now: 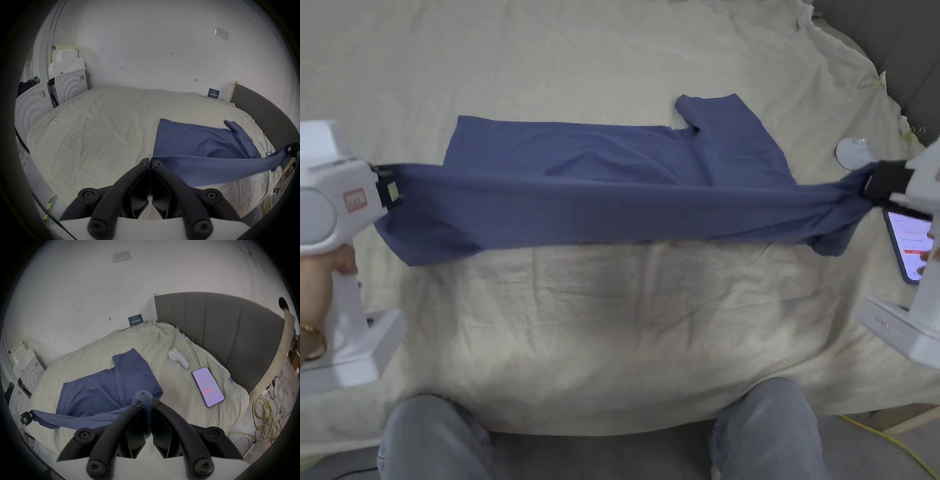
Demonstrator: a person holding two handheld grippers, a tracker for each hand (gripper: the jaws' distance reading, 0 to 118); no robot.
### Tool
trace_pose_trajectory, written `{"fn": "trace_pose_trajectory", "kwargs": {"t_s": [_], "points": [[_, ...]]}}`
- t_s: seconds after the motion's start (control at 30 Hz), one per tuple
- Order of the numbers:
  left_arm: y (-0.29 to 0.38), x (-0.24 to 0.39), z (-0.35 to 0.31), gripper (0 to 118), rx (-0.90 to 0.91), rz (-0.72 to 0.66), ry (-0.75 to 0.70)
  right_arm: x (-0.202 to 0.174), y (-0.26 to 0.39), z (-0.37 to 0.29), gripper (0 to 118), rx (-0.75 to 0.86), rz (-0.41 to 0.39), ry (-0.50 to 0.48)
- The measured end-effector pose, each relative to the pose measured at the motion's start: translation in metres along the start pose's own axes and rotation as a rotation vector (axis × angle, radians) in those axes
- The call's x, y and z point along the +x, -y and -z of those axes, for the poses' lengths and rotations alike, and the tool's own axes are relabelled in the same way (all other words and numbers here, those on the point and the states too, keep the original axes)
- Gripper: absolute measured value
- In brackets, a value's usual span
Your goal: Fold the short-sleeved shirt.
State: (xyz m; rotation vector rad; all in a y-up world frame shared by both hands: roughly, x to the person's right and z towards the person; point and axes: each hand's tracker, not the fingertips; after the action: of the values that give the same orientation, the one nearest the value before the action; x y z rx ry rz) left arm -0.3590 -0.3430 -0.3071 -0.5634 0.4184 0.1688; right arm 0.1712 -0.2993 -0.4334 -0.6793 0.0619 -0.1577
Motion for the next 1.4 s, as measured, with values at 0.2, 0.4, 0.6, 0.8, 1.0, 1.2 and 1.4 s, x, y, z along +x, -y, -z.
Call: {"fn": "trace_pose_trajectory", "kwargs": {"t_s": [0.2, 0.4, 0.6, 0.8, 1.0, 1.2, 1.4], "points": [[-0.031, 0.017, 0.054, 0, -0.037, 0.067, -0.02, -0.026, -0.042, 0.048, 3, -0.045, -0.067, 0.077], [-0.039, 0.045, 0.123, 0, -0.137, 0.297, -0.07, -0.04, -0.055, 0.123, 3, -0.166, -0.101, 0.175], [-0.029, 0.054, 0.183, 0, -0.263, 0.321, -0.076, -0.037, -0.045, 0.188, 3, -0.28, -0.107, 0.232], [-0.002, 0.057, 0.211, 0, -0.35, 0.364, -0.085, -0.033, -0.022, 0.225, 3, -0.351, -0.129, 0.263], [0.001, 0.056, 0.211, 0, -0.345, 0.373, -0.076, -0.027, -0.01, 0.232, 4, -0.32, -0.106, 0.222], [-0.019, 0.04, 0.193, 94, -0.317, 0.212, -0.057, -0.019, -0.019, 0.212, 85, -0.26, -0.106, 0.203], [-0.045, 0.025, 0.15, 104, -0.178, 0.111, -0.068, -0.016, -0.047, 0.153, 87, -0.094, -0.154, 0.13]]}}
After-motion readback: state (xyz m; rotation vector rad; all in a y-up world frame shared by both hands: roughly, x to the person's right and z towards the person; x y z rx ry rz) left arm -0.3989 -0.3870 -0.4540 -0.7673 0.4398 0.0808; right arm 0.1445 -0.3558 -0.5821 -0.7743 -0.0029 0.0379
